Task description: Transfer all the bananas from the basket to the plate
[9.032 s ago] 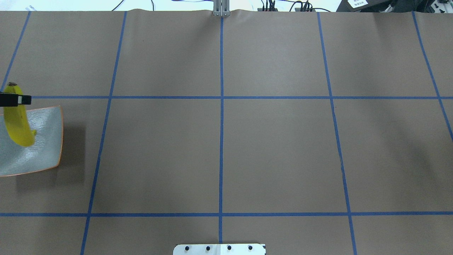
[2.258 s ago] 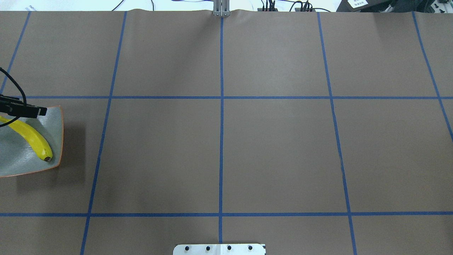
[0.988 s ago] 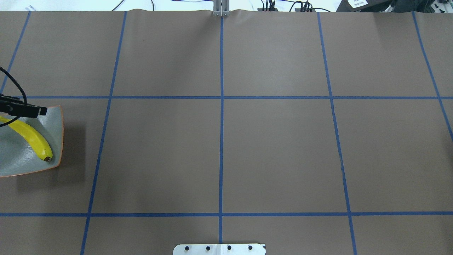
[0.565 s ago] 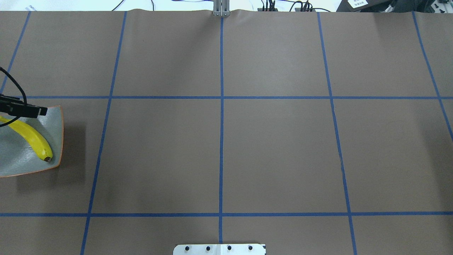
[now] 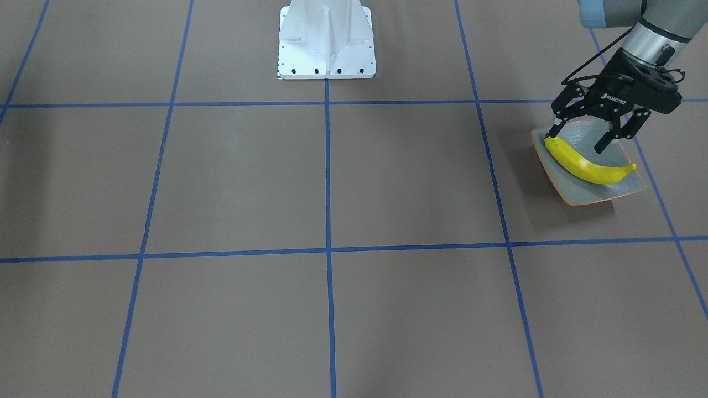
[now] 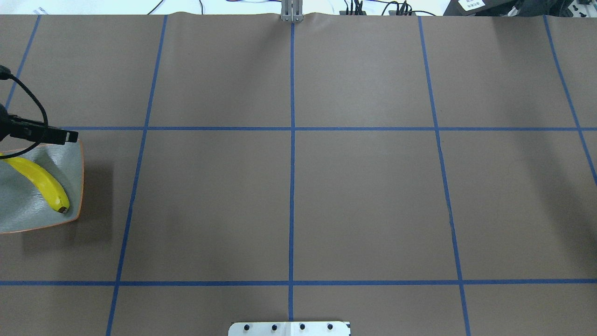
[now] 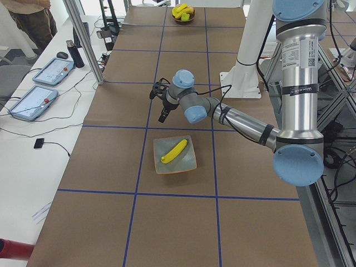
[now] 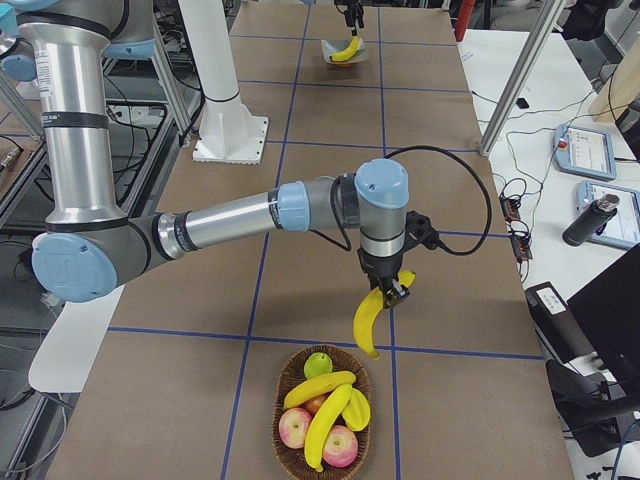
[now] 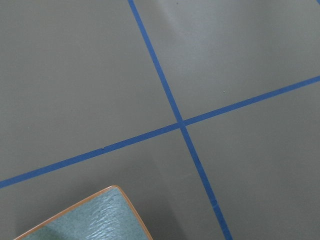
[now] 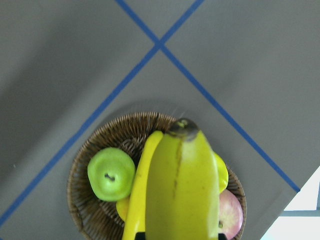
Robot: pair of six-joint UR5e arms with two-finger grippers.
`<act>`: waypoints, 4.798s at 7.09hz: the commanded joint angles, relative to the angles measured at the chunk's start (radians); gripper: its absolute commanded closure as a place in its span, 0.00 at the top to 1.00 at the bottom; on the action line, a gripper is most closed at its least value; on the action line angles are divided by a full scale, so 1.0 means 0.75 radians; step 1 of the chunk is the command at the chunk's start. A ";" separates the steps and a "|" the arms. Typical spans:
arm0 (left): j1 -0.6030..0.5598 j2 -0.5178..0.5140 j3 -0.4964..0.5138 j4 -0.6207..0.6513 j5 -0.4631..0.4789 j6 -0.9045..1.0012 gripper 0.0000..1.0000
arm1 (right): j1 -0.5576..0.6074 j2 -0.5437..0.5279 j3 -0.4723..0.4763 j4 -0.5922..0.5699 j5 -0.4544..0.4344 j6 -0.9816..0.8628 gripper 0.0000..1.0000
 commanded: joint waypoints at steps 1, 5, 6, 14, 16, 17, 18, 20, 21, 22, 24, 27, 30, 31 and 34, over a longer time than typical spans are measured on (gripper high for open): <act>0.005 -0.103 0.002 0.007 -0.001 -0.124 1.00 | -0.123 0.146 0.015 0.006 0.115 0.418 0.00; 0.102 -0.474 0.024 -0.003 0.001 -0.490 1.00 | -0.435 0.418 0.176 0.008 0.132 1.387 0.00; 0.170 -0.607 0.057 -0.007 0.007 -0.594 1.00 | -0.497 0.471 0.203 0.008 0.128 1.608 0.00; 0.379 -0.852 0.149 -0.166 0.018 -0.640 1.00 | -0.927 0.870 0.166 0.002 -0.029 2.741 0.00; 0.391 -0.876 0.239 -0.280 0.020 -0.642 1.00 | -0.954 0.942 0.142 0.000 -0.033 2.807 0.00; 0.412 -0.884 0.253 -0.303 0.020 -0.644 1.00 | -0.968 0.977 0.141 -0.002 -0.041 2.854 0.00; 0.414 -0.897 0.254 -0.304 0.020 -0.644 1.00 | -0.990 1.003 0.141 -0.004 -0.064 2.891 0.00; 0.420 -0.903 0.239 -0.304 0.020 -0.648 1.00 | -1.019 1.012 0.142 -0.004 -0.090 2.905 0.00; 0.424 -0.905 0.237 -0.312 0.020 -0.671 1.00 | -1.037 1.010 0.141 -0.004 -0.109 2.905 0.00; 0.424 -0.905 0.239 -0.332 0.020 -0.673 0.98 | -1.050 1.012 0.144 -0.004 -0.111 2.905 0.00; 0.426 -0.907 0.239 -0.332 0.020 -0.673 0.68 | -1.056 1.014 0.154 -0.004 -0.111 2.905 0.00; 0.426 -0.913 0.237 -0.334 0.020 -0.673 0.39 | -1.076 1.016 0.166 -0.004 -0.113 2.901 0.00; 0.424 -0.907 0.237 -0.332 0.018 -0.673 0.00 | -1.074 1.038 0.182 0.004 -0.178 2.834 1.00; 0.424 -0.905 0.237 -0.332 0.018 -0.673 0.00 | -1.068 1.024 0.213 0.004 -0.181 2.787 1.00; 0.424 -0.870 0.231 -0.322 0.007 -0.673 0.00 | -0.977 0.953 0.242 0.002 -0.168 2.657 1.00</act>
